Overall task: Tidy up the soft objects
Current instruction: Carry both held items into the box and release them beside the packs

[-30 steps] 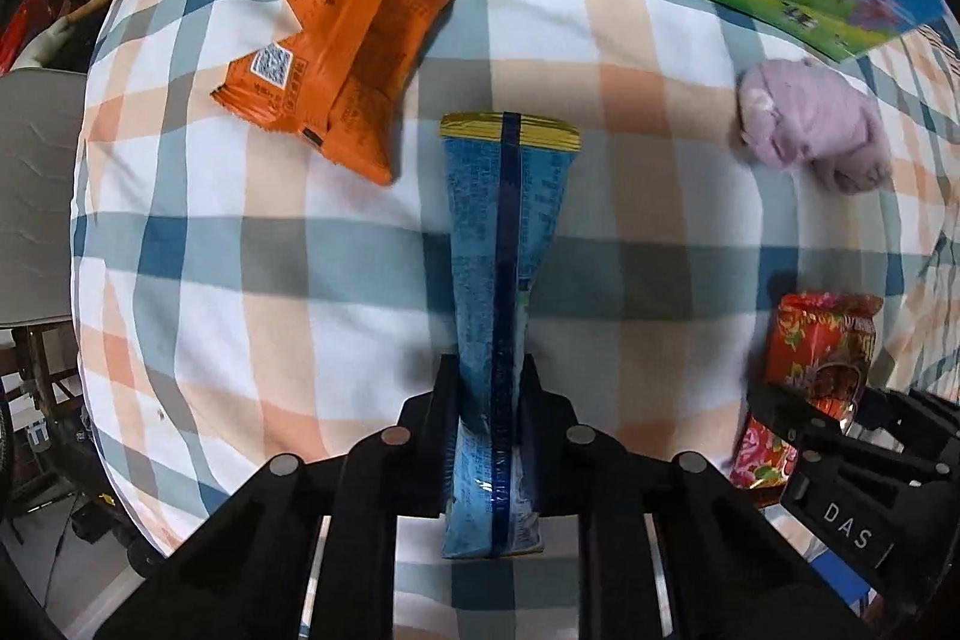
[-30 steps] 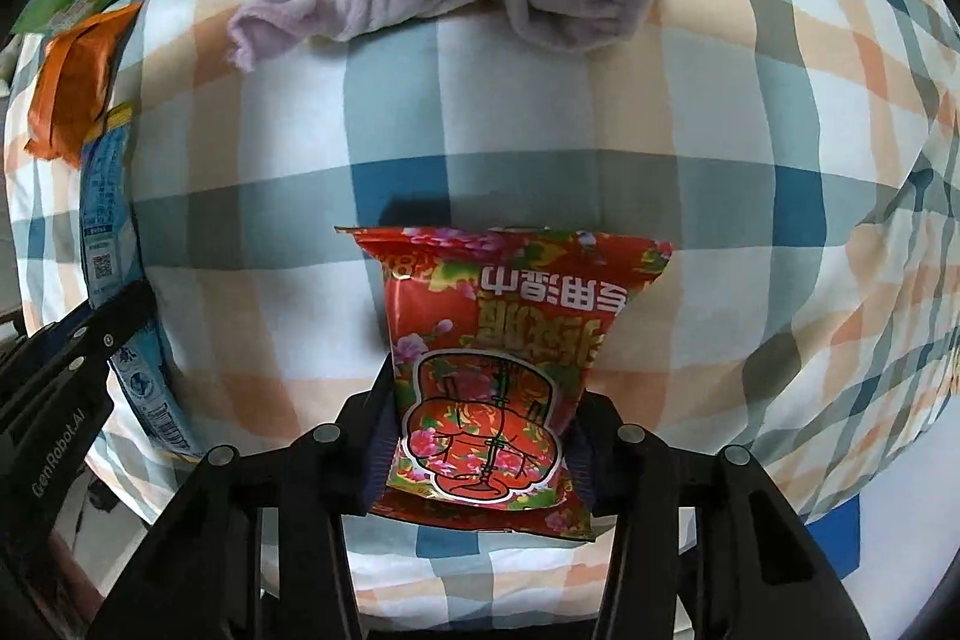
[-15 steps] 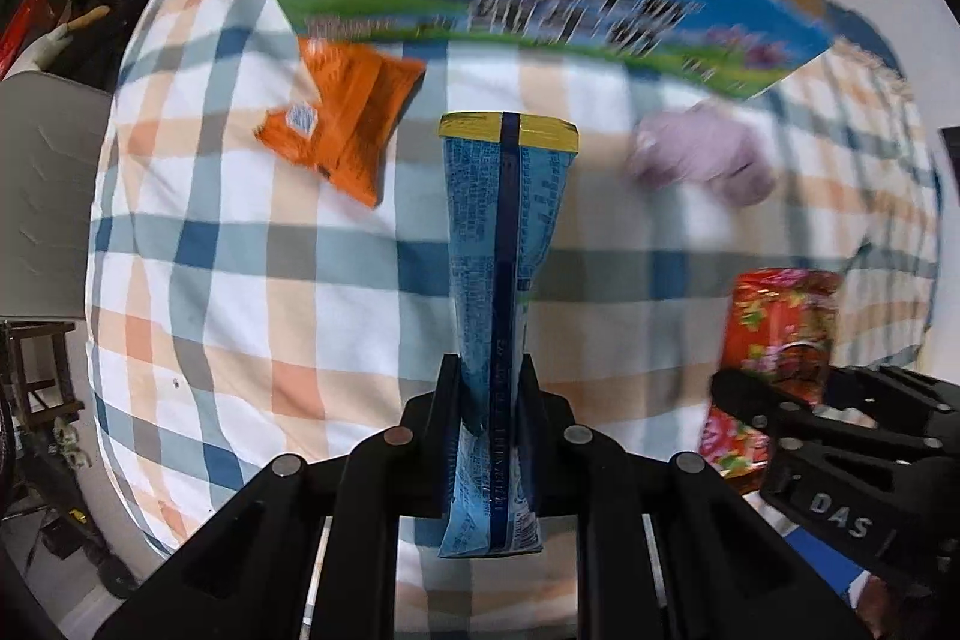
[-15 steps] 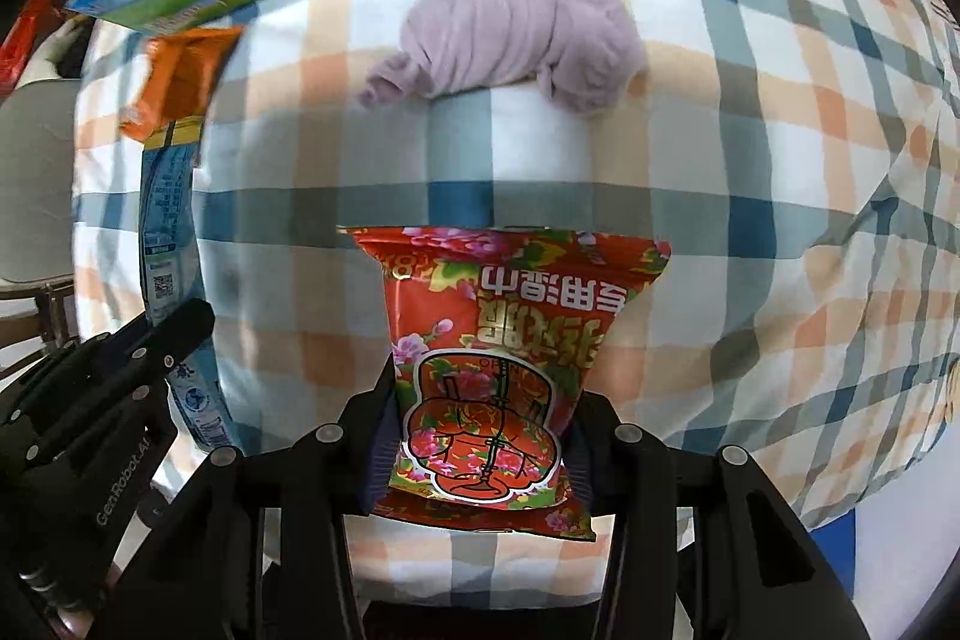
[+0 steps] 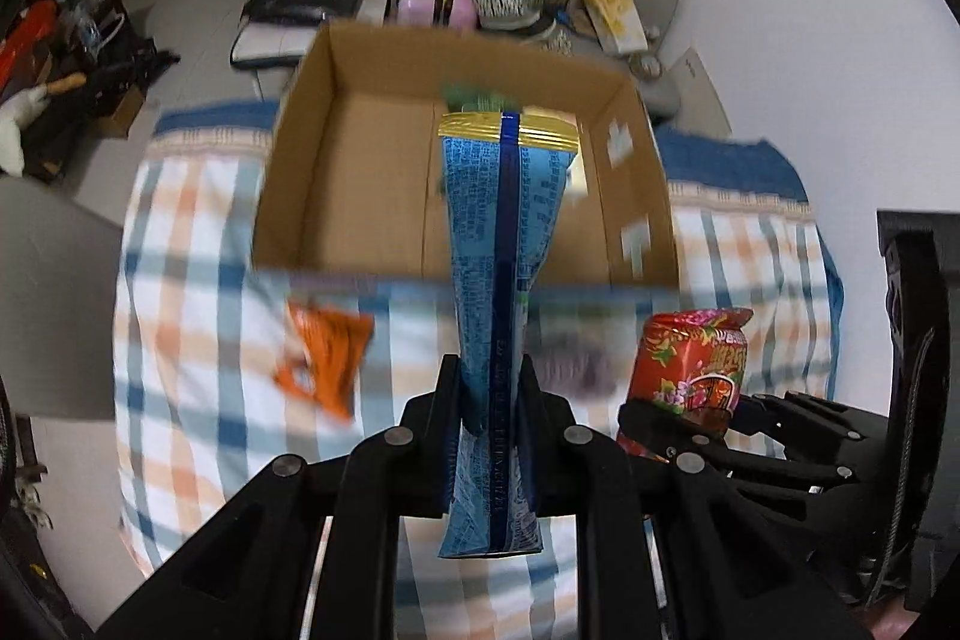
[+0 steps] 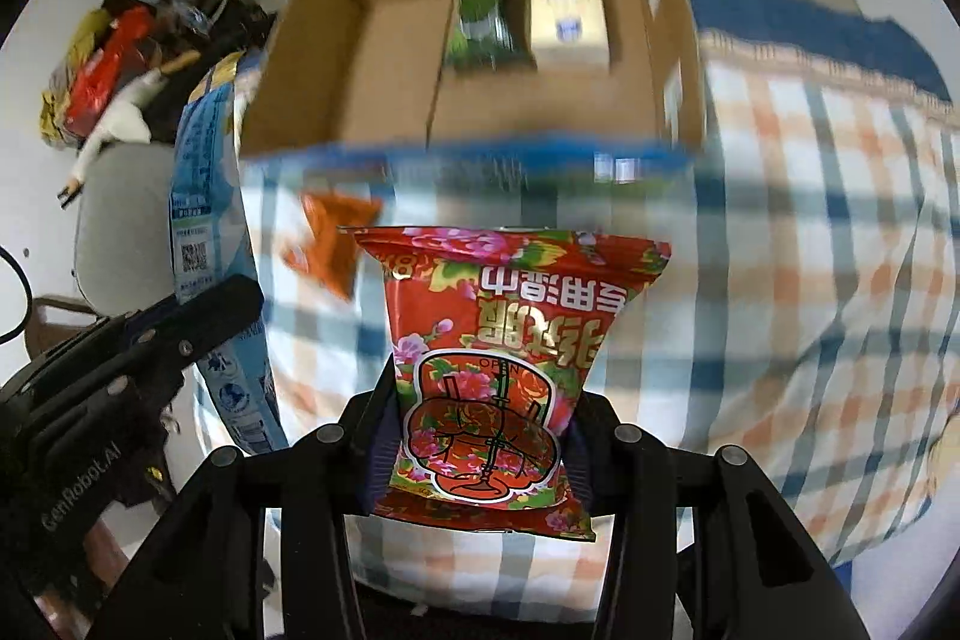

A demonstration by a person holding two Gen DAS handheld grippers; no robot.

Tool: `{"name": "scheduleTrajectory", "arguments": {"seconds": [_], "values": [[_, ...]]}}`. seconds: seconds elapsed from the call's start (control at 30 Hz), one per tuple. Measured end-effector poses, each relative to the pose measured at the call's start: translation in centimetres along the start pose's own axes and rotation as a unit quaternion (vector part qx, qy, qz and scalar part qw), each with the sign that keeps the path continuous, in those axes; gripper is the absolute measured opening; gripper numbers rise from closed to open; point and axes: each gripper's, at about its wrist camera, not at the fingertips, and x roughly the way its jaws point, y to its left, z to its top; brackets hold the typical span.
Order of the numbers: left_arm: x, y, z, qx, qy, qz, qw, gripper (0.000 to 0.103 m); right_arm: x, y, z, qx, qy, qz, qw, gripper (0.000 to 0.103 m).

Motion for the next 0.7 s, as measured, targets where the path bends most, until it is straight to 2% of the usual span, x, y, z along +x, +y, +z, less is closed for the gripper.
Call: {"name": "scheduleTrajectory", "arguments": {"seconds": [0.17,0.37,0.53,0.7], "values": [[2.0,0.3,6.6,0.01,-0.005,0.018,0.9998,0.014,-0.7,0.3,6.3,0.006,-0.019,-0.006,1.0,0.048],[6.9,1.8,12.5,0.018,0.03,0.041,0.9986,0.014,1.0,-0.2,13.2,0.025,-0.014,-0.03,0.999,0.048],[12.4,3.3,15.9,0.016,0.077,0.056,0.9953,0.014,6.2,-1.2,18.1,0.038,0.019,-0.046,0.998,0.048],[17.1,4.5,17.4,0.003,0.131,0.061,0.9894,0.014,10.9,-2.2,20.5,0.042,0.059,-0.068,0.995,0.048]]}}
